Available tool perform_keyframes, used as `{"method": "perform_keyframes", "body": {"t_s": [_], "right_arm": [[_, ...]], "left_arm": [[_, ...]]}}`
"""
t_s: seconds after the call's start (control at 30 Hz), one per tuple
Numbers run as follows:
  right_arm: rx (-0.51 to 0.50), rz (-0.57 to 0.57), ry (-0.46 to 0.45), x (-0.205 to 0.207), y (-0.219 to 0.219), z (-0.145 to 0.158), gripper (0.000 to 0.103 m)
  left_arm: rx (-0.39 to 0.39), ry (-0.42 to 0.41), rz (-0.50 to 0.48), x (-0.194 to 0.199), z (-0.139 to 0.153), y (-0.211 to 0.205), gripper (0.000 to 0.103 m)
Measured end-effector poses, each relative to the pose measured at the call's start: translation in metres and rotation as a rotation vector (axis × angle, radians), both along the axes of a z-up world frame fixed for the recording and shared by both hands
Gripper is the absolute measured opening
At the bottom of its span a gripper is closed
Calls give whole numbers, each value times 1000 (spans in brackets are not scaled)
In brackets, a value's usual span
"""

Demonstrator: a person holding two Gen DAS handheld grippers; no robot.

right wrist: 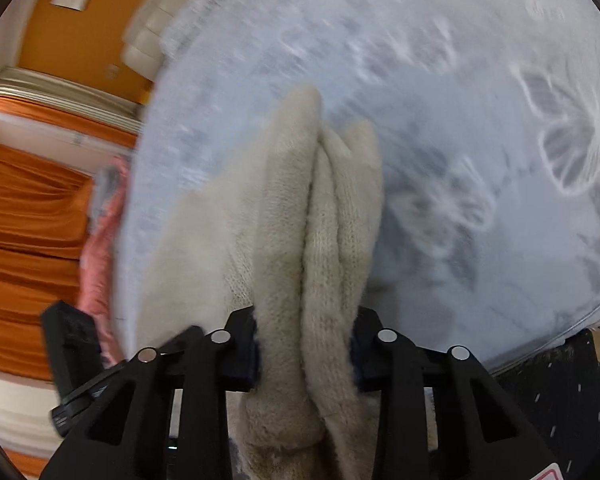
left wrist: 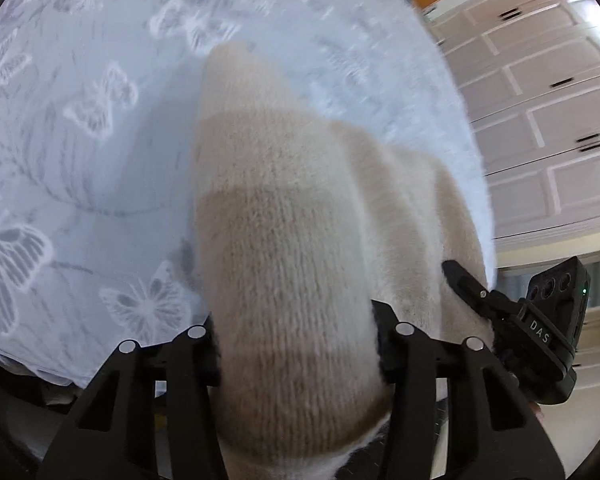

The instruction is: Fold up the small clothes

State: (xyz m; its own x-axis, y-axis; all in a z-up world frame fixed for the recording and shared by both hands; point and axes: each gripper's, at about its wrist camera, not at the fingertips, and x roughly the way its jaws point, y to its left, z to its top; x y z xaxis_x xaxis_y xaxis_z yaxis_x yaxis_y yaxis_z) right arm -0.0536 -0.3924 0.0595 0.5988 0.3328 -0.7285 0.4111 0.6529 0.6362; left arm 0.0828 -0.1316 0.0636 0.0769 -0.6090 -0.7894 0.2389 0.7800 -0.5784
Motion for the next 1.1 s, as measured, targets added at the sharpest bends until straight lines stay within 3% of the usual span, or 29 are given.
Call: {"method": "perform_keyframes", "body": {"t_s": [0.1,0.23,0.3,0.37,0.43,0.47,0.5,0.57,0.6,0.63,0.7,0.77,0.9,0.97,1.03,1.07,1.1], "right_arm": [[-50,26,-103,-1,18,51,29],[-87,73,-266,-3,54,115,29],[-81,90,-320,2,70,133,29],[-94,109,-345,12,87,139,29],[-94,113,-317,26,95,122,33],[-76,109,-282,34,96,103,37],[-76,101,-235,42,96,78,38],[-220,69,-38,57,99,22,36],[-295,66,60,58,103,5,32],[-307,74,93,53,107,-4,22],[-256,97,34,36,117,0,21],[-303,150,-6,24,139,15,21],[-385,280,-27,40,178,27,21],[-428,330,-2,50,194,24,21],[-493,382,86,65,201,0,18],[-530,383,155,69,197,-19,6],[-499,359,226,70,185,-44,0]], "left_arm": [[-59,-66,-7,-2,40,18,46],[-104,-214,-19,-5,102,56,46],[-99,-264,-15,-1,125,77,48],[-69,-293,7,8,129,94,53],[-13,-298,29,19,111,109,70],[49,-289,38,29,87,114,71],[101,-275,49,34,67,120,69],[246,-218,90,36,16,135,64],[293,-196,98,33,4,141,59],[306,-181,103,25,-5,148,59],[261,-189,115,3,-6,162,60],[246,-227,117,-14,0,160,61],[315,-299,110,-15,6,136,66],[338,-246,113,-3,-8,135,66],[396,-180,127,3,-30,139,65],[446,-160,124,4,-43,142,66],[464,-140,119,2,-53,144,66]]}}
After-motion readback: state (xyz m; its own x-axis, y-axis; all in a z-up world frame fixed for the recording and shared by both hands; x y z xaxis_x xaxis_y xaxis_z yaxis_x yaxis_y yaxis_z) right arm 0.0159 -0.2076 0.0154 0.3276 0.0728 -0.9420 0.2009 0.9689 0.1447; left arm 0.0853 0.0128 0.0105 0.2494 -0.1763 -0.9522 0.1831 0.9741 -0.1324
